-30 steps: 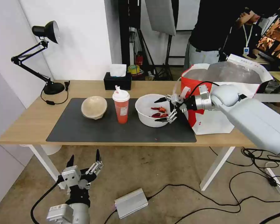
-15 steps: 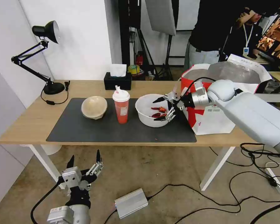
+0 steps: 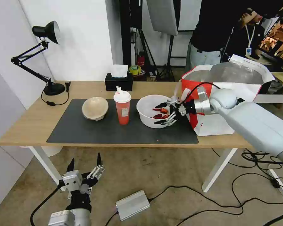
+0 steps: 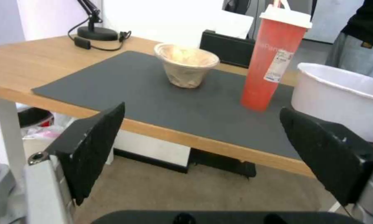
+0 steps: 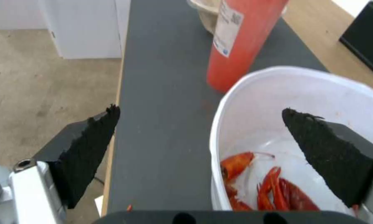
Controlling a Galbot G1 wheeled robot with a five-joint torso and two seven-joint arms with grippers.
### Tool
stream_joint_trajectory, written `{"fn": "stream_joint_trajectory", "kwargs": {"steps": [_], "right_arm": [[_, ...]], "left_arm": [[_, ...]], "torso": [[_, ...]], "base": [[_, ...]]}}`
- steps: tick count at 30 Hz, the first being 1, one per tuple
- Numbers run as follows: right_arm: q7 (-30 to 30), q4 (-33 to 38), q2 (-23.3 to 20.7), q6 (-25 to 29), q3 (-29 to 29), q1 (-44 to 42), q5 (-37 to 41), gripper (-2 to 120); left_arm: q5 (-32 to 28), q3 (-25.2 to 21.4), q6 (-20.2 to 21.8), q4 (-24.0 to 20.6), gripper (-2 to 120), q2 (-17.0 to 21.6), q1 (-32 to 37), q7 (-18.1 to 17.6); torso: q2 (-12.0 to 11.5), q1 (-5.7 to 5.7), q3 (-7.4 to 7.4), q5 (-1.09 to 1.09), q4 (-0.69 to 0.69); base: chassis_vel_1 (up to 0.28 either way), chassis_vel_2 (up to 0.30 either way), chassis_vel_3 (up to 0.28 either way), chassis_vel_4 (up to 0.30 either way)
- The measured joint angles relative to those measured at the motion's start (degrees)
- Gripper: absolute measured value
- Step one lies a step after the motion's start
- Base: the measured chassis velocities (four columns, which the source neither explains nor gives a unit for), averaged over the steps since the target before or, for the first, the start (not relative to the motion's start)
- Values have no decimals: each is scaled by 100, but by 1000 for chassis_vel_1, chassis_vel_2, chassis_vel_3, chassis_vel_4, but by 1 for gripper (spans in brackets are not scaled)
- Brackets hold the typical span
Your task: Pick up the trash from the table and place it into the takeout bag.
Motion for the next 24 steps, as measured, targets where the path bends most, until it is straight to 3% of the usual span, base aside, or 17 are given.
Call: {"fn": "stream_joint_trajectory", "kwargs": {"steps": [8,24], "right_arm": [[31,-111,17,-123,-91,11,-25,100],[-122,-444,52,-333,-1069,995,-86,100]], "left_arm": [[8,12,-46,17,100,35,15,1],[153,104,-137,106,100,-23,-10,-26]], "torso": [[0,0,0,0,0],[0,0,0,0,0]], "base": [[0,0,0,0],[0,0,0,0]]}}
